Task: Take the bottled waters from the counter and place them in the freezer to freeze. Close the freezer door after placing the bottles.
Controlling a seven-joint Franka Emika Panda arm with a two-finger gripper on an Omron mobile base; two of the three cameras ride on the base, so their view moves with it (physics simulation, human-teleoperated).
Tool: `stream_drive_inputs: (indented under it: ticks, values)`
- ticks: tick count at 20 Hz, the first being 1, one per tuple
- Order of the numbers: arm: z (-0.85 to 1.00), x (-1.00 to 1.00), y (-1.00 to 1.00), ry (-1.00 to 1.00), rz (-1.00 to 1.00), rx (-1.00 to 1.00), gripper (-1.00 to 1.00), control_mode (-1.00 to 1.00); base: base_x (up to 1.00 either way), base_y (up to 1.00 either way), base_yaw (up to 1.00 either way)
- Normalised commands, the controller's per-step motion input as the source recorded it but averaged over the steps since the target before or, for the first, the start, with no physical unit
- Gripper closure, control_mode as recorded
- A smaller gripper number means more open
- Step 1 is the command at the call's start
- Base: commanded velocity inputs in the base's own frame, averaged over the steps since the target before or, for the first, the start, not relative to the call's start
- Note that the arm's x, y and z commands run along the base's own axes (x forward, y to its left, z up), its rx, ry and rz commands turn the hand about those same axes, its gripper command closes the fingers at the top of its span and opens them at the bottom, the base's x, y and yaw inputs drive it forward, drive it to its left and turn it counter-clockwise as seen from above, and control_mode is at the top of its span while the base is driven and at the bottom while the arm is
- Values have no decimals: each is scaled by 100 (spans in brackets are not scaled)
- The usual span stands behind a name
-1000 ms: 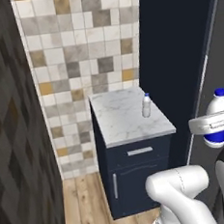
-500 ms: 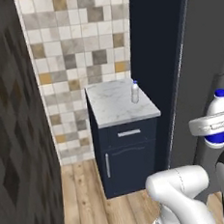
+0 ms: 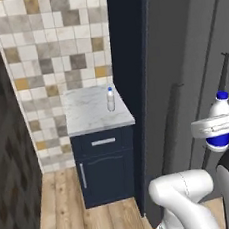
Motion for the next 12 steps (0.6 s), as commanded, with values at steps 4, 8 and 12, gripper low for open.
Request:
stream_drive_inputs:
  ticks: [4,8,12]
  values:
    - [0,0,0,0,0,0,100,100,-3,-92,5]
    - [0,0,0,0,0,0,100,100,8,-90,8]
    - [0,0,0,0,0,0,100,100,23,-74,14]
